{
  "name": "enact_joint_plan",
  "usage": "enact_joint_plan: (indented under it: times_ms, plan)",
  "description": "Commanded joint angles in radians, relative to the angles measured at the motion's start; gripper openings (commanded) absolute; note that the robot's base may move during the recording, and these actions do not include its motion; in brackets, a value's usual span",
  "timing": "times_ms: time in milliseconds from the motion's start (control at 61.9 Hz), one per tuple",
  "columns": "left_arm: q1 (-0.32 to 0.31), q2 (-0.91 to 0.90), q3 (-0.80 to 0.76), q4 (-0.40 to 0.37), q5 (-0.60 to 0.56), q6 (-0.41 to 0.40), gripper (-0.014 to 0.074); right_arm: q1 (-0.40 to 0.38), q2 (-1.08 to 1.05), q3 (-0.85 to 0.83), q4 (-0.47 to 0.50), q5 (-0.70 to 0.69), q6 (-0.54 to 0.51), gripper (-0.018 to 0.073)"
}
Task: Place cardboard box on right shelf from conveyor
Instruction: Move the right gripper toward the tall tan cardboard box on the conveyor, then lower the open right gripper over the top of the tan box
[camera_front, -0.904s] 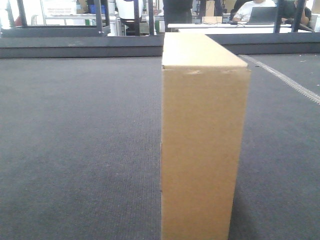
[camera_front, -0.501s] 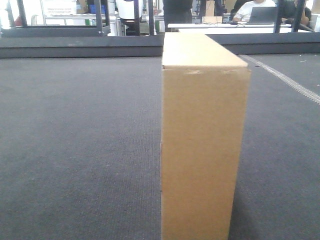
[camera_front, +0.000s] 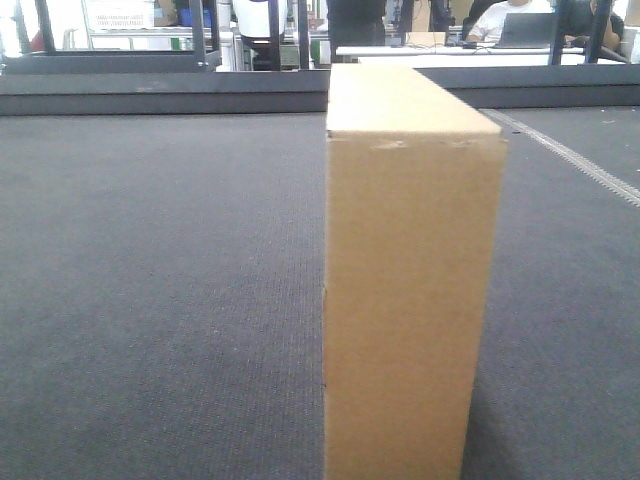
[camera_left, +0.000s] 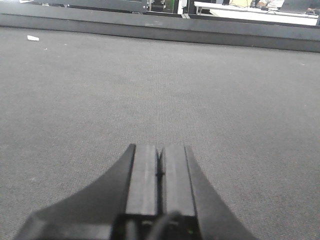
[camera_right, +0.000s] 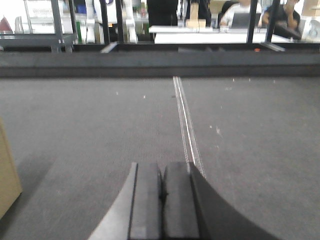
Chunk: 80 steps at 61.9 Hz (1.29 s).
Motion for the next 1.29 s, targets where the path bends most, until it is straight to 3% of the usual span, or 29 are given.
enact_joint_plan:
  times_ms: [0, 258, 452, 598, 711, 856, 1276]
  plan:
    - [0.001, -0.010, -0.003, -0.003, -0.080, -0.001, -0.0119, -0.001, 0.087, -0.104, 0.007, 0.037, -0.003, 0.0031]
    - [0.001, -0.010, -0.003, -0.003, -0.080, -0.001, -0.0119, -0.001, 0.426, -0.295, 0.007, 0.362, -0.005, 0.0031]
    - [0.001, -0.010, -0.003, -0.003, -0.080, -0.001, -0.0119, 0.004, 0.634, -0.440, 0.005, 0.476, -0.004, 0.0031]
    - [0.001, -0.010, -0.003, -0.003, -0.080, -0.001, -0.0119, 0.054, 0.732, -0.548, -0.015, 0.542, 0.007, 0.0039]
    - [0.001, -0.010, -0.003, -0.003, -0.080, -0.001, -0.0119, 0.118, 0.792, -0.618, -0.049, 0.581, 0.086, 0.0188]
    - [0.001, -0.010, -0.003, -0.003, -0.080, -0.001, -0.0119, 0.216, 0.876, -0.723, -0.113, 0.645, 0.265, 0.0614]
    - [0.001, -0.010, -0.003, -0.003, -0.080, -0.001, -0.0119, 0.553, 1.213, -1.125, -0.280, 0.798, 0.649, 0.0606]
